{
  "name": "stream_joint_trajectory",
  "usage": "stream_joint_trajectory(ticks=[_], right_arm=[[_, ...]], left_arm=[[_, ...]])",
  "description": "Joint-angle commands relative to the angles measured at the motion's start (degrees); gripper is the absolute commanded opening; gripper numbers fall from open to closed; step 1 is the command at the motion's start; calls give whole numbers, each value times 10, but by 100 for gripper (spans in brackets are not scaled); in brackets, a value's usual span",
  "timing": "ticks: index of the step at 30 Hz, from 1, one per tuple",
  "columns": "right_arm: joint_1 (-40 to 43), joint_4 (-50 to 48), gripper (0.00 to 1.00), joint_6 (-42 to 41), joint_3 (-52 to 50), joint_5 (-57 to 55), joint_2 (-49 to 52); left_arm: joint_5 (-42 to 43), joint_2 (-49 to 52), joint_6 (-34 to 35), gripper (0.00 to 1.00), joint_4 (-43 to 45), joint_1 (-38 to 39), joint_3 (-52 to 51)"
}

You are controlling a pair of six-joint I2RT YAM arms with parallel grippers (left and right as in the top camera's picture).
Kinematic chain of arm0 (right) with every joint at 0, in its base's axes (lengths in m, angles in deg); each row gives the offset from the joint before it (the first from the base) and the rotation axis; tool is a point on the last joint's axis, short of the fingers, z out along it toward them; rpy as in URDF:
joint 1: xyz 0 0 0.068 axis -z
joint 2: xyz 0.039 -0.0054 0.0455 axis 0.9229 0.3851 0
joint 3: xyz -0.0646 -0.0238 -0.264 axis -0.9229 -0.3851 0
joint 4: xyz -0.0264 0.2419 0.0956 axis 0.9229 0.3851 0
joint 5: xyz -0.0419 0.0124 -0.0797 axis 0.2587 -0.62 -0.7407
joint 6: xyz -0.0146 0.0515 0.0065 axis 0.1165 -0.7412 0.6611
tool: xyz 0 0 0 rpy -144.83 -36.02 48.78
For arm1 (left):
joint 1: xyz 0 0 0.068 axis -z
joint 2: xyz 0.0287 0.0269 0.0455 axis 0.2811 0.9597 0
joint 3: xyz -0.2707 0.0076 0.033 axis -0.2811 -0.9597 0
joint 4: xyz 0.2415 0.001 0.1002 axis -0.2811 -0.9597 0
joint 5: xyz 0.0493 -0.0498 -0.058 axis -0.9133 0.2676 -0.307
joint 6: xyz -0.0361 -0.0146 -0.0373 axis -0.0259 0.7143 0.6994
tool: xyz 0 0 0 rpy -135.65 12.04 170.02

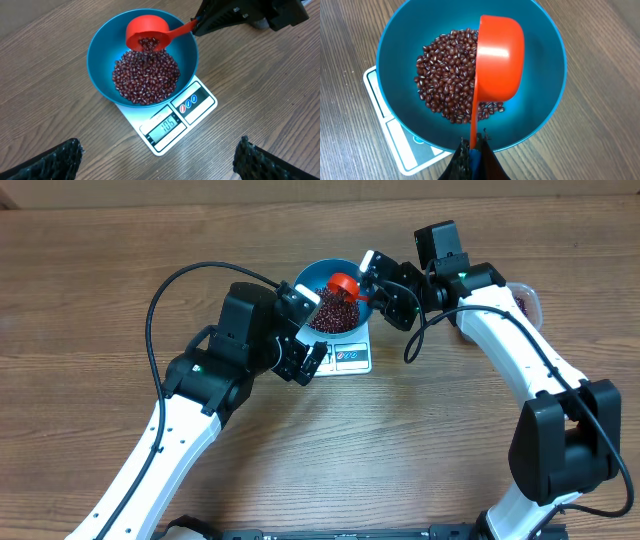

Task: Scoop item into bowl and weigh 150g on scale
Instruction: 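Tilt the scoop with the right gripper to pour beans into the bowl, then move the empty scoop back right to the bean tub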

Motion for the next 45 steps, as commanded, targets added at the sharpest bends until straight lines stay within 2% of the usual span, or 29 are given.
stream_joint_trajectory(ticks=[1, 21, 27, 32, 35, 39, 42, 45], right_arm=[[-3, -4, 4, 36, 16, -2, -29], [-3, 1, 4, 48, 16, -24, -66], [-3, 9, 4, 0, 16, -20, -67], [-3, 9, 4, -5, 16, -3, -76], [-3, 3, 4, -50, 16, -4, -90], [5, -4, 4, -169, 16, -32, -117], [20, -4, 4, -274, 16, -85, -141], [40, 1, 4, -342, 16, -142, -159]], left_arm=[[9, -12, -11, 99, 2, -2, 0], [8, -12, -11, 100, 2, -2, 0], [8, -12, -11, 100, 2, -2, 0], [8, -12, -11, 100, 2, -2, 0], [8, -12, -11, 100, 2, -2, 0], [8, -12, -11, 100, 2, -2, 0], [8, -12, -11, 100, 2, -2, 0], [8, -12, -11, 100, 2, -2, 0]])
